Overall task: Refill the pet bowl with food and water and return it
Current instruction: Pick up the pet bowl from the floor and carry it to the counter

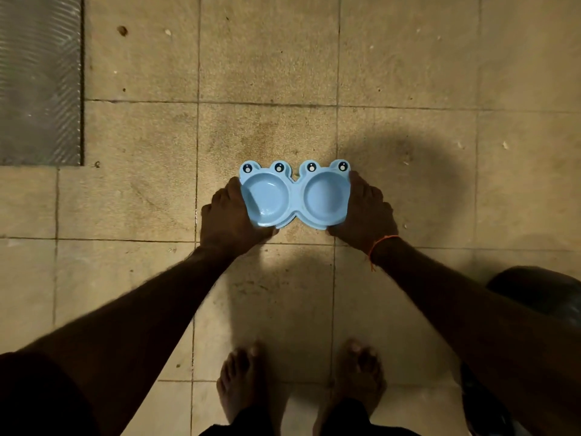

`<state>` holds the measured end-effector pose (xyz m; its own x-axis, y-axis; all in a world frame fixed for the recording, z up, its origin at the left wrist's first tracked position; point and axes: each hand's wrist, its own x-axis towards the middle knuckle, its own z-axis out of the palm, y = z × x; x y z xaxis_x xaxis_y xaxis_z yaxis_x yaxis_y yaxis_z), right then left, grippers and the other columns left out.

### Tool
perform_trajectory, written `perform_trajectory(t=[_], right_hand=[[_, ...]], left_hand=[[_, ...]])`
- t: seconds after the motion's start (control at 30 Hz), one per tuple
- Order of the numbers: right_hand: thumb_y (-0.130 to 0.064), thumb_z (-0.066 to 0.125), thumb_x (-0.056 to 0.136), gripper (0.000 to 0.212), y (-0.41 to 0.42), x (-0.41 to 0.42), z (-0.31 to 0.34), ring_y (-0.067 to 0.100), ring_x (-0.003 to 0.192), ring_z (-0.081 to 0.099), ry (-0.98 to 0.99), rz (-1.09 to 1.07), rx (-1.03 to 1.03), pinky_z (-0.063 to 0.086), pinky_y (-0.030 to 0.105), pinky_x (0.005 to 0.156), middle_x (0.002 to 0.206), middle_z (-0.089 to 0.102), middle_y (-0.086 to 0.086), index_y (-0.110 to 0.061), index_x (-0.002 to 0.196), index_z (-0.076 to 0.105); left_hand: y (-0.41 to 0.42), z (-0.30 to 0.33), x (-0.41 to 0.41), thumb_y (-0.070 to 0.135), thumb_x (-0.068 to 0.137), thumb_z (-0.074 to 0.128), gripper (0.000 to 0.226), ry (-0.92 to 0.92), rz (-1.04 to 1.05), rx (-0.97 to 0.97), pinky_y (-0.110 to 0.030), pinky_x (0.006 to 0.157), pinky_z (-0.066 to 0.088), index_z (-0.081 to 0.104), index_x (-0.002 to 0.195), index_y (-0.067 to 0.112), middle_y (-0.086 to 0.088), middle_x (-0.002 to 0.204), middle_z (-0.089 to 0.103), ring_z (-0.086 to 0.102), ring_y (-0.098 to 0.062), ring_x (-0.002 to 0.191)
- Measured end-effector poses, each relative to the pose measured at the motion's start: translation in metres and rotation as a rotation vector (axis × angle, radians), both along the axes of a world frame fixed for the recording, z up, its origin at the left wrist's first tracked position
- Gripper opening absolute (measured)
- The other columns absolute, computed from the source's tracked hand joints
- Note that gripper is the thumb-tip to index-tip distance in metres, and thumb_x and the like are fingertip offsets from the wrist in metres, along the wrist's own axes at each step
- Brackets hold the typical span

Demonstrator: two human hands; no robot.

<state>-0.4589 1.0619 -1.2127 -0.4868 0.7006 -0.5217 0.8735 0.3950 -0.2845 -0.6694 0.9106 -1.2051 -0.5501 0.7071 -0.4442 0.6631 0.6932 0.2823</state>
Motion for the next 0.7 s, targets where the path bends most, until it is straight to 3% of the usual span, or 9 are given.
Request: perform_trajectory(t=[0.13, 0.3, 0.57, 0.7], right_hand=[[-0.043, 0.091, 0.057, 0.131, -0.006, 0.009, 0.036, 0.039, 0.135, 0.046, 0.08, -0.099, -0.061, 0.047, 0.057, 0.101, 0.154, 0.043, 0.011, -0.016, 0.16, 0.015], [-0.043, 0.092, 0.052, 0.133, -0.018, 0.018, 0.139, 0.036, 0.136, 0.047, 0.187, -0.174, -0.104, 0.048, 0.057, 0.103, 0.157, 0.039, 0.007, -0.02, 0.16, 0.017], [-0.026, 0.096, 0.059, 0.132, -0.032, 0.028, 0.402, 0.033, 0.141, 0.04, 0.319, -0.196, -0.1, 0.039, 0.045, 0.112, 0.162, 0.031, 0.009, -0.011, 0.161, 0.014], [-0.027, 0.095, 0.061, 0.126, -0.031, 0.039, 0.551, 0.032, 0.139, 0.041, 0.382, -0.174, -0.057, 0.034, 0.034, 0.108, 0.159, 0.037, 0.009, -0.013, 0.16, 0.019]], left_hand=[[0.0, 0.038, -0.002, 0.076, 0.052, 0.083, 0.122, 0.007, -0.046, 0.035, -0.047, 0.086, 0.049, 0.038, 0.141, 0.007, -0.011, 0.127, 0.061, 0.06, -0.036, 0.114], [-0.004, 0.146, -0.005, 0.069, 0.052, 0.085, 0.114, 0.0, -0.084, 0.042, -0.046, 0.082, 0.05, 0.041, 0.138, 0.008, -0.01, 0.122, 0.062, 0.061, -0.037, 0.111], [-0.02, 0.408, 0.004, 0.063, 0.053, 0.092, 0.099, -0.155, -0.021, 0.204, -0.033, 0.07, 0.044, 0.045, 0.127, 0.018, 0.006, 0.118, 0.063, 0.062, -0.024, 0.103], [-0.031, 0.547, 0.007, 0.062, 0.053, 0.093, 0.099, -0.193, -0.028, 0.274, -0.034, 0.076, 0.048, 0.044, 0.129, 0.021, 0.009, 0.121, 0.061, 0.061, -0.021, 0.107]])
